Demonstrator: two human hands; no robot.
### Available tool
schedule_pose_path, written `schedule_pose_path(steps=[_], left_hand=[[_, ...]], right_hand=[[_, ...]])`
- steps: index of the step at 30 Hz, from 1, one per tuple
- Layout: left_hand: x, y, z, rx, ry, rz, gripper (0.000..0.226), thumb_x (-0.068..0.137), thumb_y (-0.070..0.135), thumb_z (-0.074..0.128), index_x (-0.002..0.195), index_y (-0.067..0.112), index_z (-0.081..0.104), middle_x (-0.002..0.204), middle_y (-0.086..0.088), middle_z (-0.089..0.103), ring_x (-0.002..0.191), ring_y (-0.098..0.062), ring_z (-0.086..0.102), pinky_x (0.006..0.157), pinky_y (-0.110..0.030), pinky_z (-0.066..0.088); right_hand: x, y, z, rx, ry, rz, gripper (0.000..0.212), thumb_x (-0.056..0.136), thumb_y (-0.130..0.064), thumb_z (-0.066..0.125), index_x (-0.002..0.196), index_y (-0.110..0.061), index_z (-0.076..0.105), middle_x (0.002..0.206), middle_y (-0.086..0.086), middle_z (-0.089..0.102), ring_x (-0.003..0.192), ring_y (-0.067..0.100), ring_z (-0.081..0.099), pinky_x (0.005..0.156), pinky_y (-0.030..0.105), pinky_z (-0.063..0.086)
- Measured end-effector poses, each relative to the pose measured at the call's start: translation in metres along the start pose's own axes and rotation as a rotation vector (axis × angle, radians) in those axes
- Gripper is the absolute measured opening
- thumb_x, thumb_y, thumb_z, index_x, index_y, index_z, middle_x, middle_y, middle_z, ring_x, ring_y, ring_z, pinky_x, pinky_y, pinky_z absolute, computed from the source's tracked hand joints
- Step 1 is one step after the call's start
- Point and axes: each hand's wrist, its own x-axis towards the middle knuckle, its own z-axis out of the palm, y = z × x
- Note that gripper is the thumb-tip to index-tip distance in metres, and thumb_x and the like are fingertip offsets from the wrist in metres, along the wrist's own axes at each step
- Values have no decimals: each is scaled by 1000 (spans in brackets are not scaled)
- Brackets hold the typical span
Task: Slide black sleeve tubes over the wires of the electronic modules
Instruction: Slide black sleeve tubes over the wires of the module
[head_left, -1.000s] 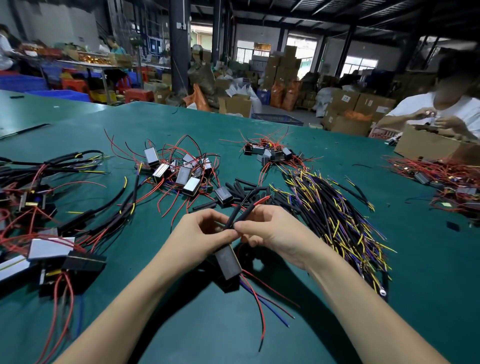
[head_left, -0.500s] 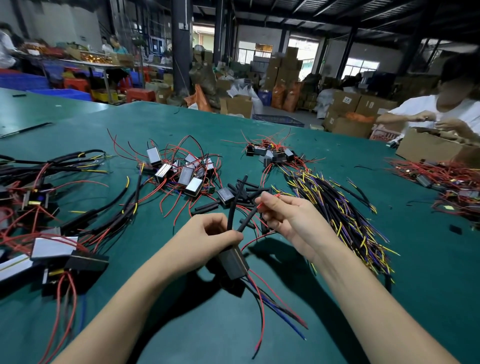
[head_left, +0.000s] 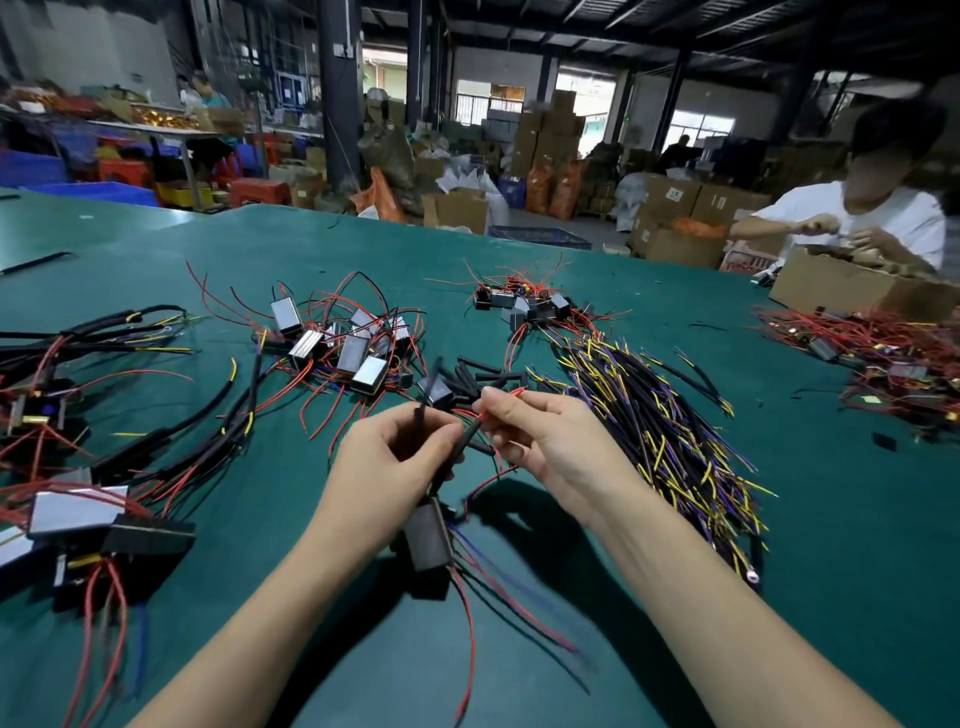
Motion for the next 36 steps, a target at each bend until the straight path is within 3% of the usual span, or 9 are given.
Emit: schedule_pose_path(steps=[4,12,15,19,25,27,31,34,36], left_hand=[[-2,-4,3,-29,-7,-15,6,85,20,67,83,15,68,67,-8,67,57,-13,61,60,-29,52],[3,-13,1,147,-25,-91,14,81,18,73,70,12,66,55,3,65,47,-7,56,54,-21,46],[0,-10,1,66,-13,-72,14,82,24,70,86,12,64,67,-2,70,61,-10,63,69,-31,52],[-4,-2,3,-130,85,30,39,84,48,48,107,16,51,89,-5,72,78,-13,67,75,-25,50],[-5,-1,2,-97,135,108,15,96,15,50,88,9,61,68,-2,66,65,-13,61,67,-19,50],[-5,-2,3,-89,123,113,16,95,15,52,86,7,62,67,-3,65,64,-11,59,66,-17,48],[-6,-3,6,-96,122,100,19,97,17,50,85,7,61,72,-9,67,66,-9,60,66,-15,46],[-6,-3,7,-96,105,94,21,97,19,49,82,8,60,74,-8,68,70,-10,62,69,-15,46],[-7,-3,8,-98,89,97,22,96,21,48,82,8,59,74,-7,68,73,-10,63,70,-17,46]], right_hand=[[-1,3,2,30,-17,26,16,88,-12,63,75,-7,70,64,1,65,49,6,52,48,12,42],[1,10,-1,-44,54,60,13,85,-14,68,76,-5,70,62,1,66,50,6,51,49,13,40],[2,10,-5,-75,26,91,14,85,-15,68,74,-7,71,64,2,67,50,6,52,49,12,42],[4,11,-12,-134,46,132,17,85,-18,69,72,-7,71,64,3,67,48,7,53,47,13,42],[7,-4,-26,-331,103,175,34,88,-38,63,89,-4,68,66,4,64,44,10,54,42,16,39],[8,-15,-43,-589,265,56,38,90,-44,59,90,-7,68,69,4,63,46,12,56,43,19,38],[0,-12,-69,-1622,647,-28,27,94,-33,55,88,-9,63,85,10,62,87,31,64,63,28,35],[3,-4,-68,-1764,595,38,14,94,-24,56,86,-13,53,100,9,62,93,31,64,63,27,32],[6,-2,-70,-1778,620,25,11,93,-16,56,84,-14,50,99,7,62,81,29,59,61,27,30]])
